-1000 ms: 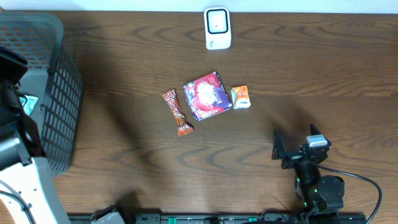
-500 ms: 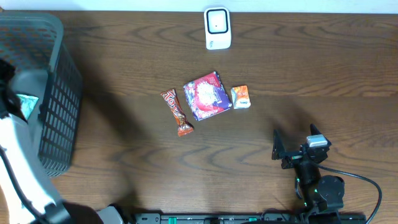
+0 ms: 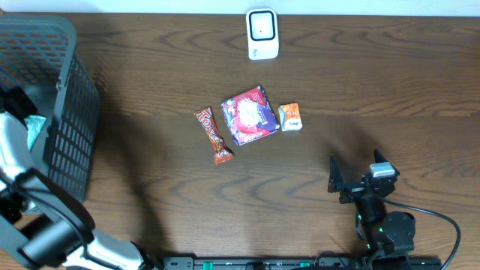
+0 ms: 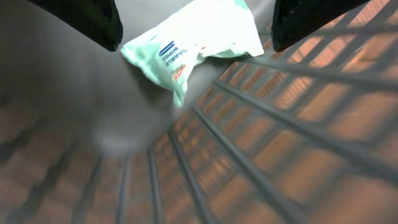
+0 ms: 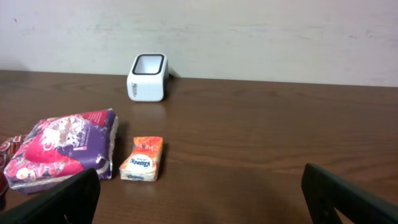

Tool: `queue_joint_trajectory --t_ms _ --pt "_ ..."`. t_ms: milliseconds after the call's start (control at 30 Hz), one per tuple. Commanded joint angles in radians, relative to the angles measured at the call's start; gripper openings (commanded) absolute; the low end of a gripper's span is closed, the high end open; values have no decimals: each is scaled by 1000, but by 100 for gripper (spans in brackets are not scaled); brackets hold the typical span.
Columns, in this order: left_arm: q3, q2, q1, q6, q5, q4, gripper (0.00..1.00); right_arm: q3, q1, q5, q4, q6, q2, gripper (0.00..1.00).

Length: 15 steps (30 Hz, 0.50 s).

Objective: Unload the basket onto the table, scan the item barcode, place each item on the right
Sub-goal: 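Reach the left gripper into the basket toward the mint-green wipes pack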

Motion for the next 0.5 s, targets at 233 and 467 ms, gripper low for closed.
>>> queue_joint_trajectory --t_ms 233,467 --pt "9 129 45 231 48 51 78 -1 7 9 -3 -12 -3 99" --pt "8 203 45 253 122 51 78 -1 7 9 -3 -12 -3 99"
